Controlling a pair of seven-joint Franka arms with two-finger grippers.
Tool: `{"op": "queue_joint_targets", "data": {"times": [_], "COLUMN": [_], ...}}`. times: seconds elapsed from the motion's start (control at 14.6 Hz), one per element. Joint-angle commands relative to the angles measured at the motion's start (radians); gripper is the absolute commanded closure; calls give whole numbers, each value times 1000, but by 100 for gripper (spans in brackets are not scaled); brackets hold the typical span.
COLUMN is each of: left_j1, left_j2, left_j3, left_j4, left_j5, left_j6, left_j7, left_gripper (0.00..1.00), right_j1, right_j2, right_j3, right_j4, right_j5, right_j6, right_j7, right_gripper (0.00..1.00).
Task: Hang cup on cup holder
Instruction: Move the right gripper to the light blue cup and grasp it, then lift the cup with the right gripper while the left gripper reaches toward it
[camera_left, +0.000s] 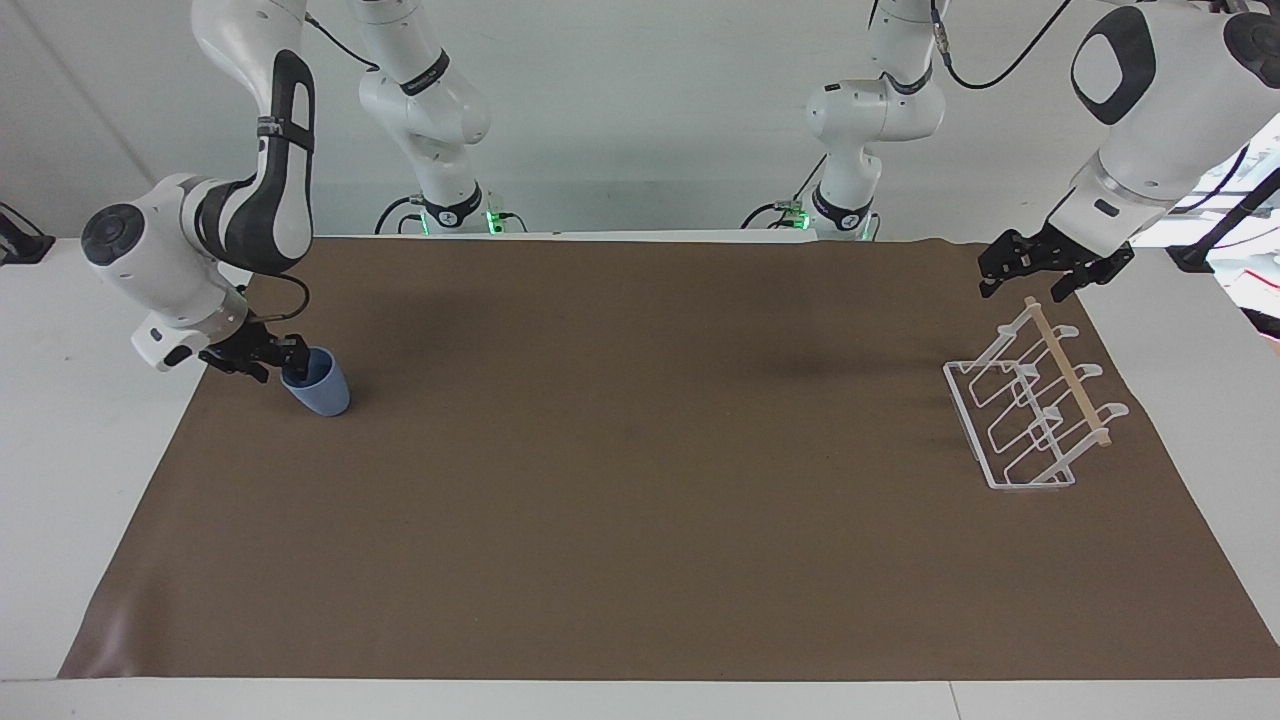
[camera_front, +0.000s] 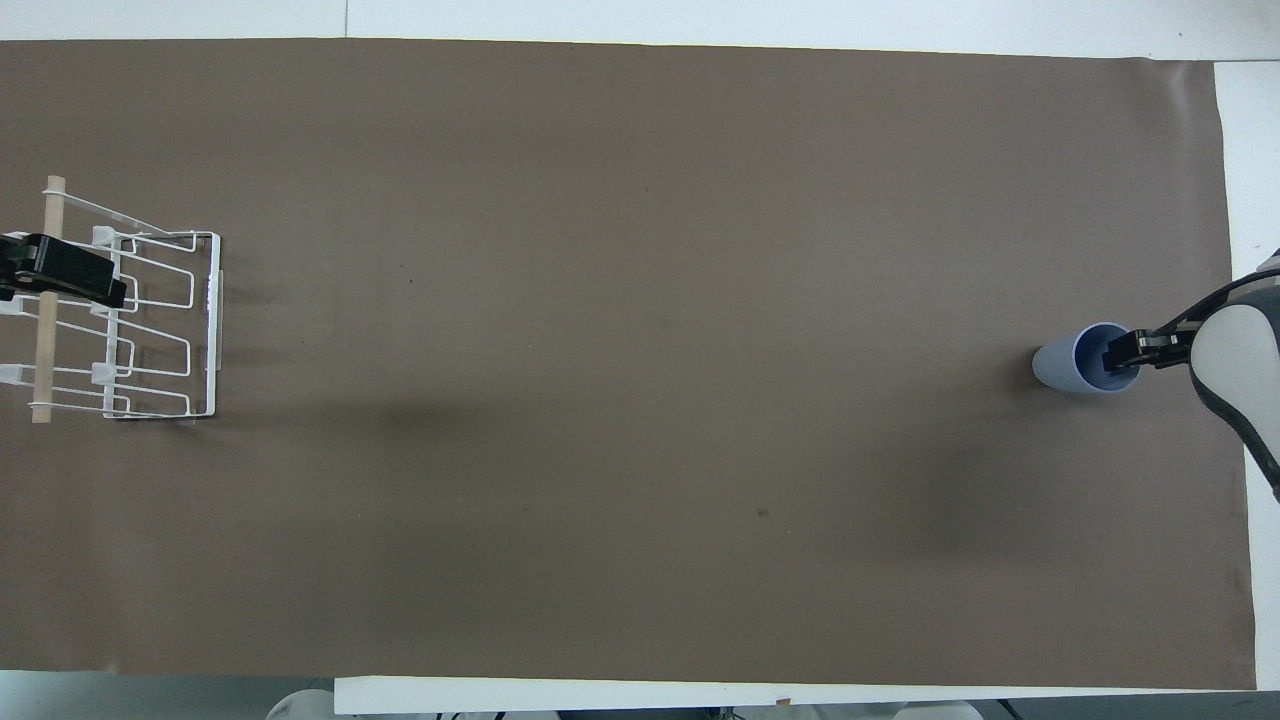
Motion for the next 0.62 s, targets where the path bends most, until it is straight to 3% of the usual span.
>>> {"op": "queue_joint_targets", "data": {"times": [0.0, 0.21, 0.34, 0.55], "left_j1": [-14, -20, -23, -25], "left_j2": [-23, -25, -25, -35], "left_j3": [13, 13, 15, 13], "left_j4": [-34, -45, -47, -60], "left_j5": [-4, -4, -4, -4], "left_j6": [19, 21, 21, 10], "left_j7": [-15, -54, -55, -55], "left_gripper": [0, 0, 0, 0], "right_j1": [-2, 0, 17, 36], "right_j2": [-18, -19, -19, -13], "right_j3": [5, 5, 5, 8], "right_j4": [-35, -40, -35, 21], "right_j5": [-2, -2, -3, -3], "right_j6": [32, 31, 21, -60], "right_j7": [-38, -79, -88, -98], "right_gripper": [55, 79, 100, 100]}}
